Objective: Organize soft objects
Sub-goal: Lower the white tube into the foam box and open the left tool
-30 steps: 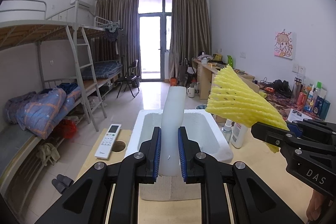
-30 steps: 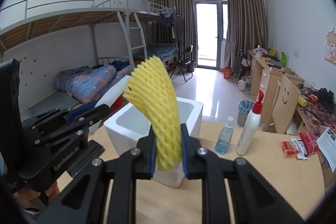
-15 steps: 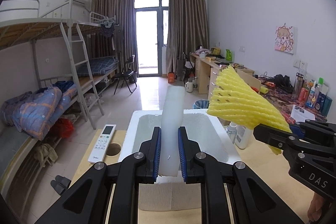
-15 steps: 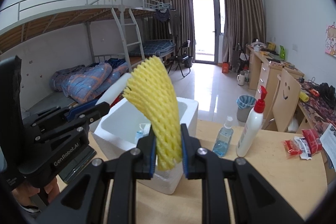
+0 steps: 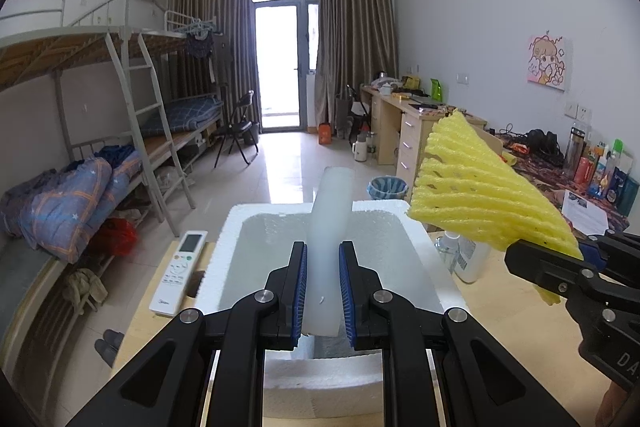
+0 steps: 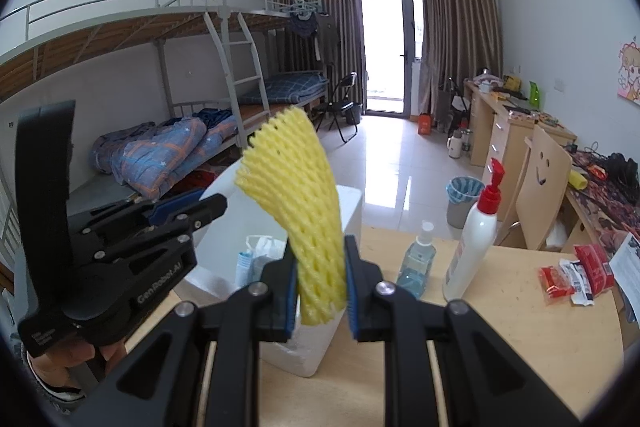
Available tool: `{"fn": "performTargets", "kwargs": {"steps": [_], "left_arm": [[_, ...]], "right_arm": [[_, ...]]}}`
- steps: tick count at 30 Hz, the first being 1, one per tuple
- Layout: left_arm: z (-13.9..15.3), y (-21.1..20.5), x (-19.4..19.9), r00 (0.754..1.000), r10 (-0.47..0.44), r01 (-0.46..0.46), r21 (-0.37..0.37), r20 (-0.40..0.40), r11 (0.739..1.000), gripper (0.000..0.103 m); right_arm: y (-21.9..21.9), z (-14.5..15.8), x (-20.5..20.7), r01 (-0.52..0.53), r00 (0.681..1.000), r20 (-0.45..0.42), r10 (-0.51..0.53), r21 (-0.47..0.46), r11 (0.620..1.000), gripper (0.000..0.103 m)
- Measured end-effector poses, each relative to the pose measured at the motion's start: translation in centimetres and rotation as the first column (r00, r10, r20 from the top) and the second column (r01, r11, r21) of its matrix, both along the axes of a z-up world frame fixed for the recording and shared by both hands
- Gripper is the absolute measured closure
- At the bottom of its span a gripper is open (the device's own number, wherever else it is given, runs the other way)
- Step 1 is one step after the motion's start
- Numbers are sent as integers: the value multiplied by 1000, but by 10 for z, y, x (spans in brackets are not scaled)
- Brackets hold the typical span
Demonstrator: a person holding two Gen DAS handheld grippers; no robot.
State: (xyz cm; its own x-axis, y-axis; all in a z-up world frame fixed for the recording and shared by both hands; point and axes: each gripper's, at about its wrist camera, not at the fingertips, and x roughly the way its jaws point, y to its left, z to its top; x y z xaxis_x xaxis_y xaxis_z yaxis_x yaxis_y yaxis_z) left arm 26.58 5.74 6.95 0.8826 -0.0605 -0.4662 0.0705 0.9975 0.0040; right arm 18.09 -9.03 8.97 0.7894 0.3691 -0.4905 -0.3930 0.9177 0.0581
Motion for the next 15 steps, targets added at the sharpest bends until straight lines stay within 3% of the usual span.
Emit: {"fn": "performTargets", "kwargs": {"steps": [15], "left_arm": [[-6, -2, 18, 999, -4, 4, -7, -35, 1000, 86]], "right_arm": [[-6, 2, 2, 17, 1000, -1, -17, 7, 1000, 80]]}}
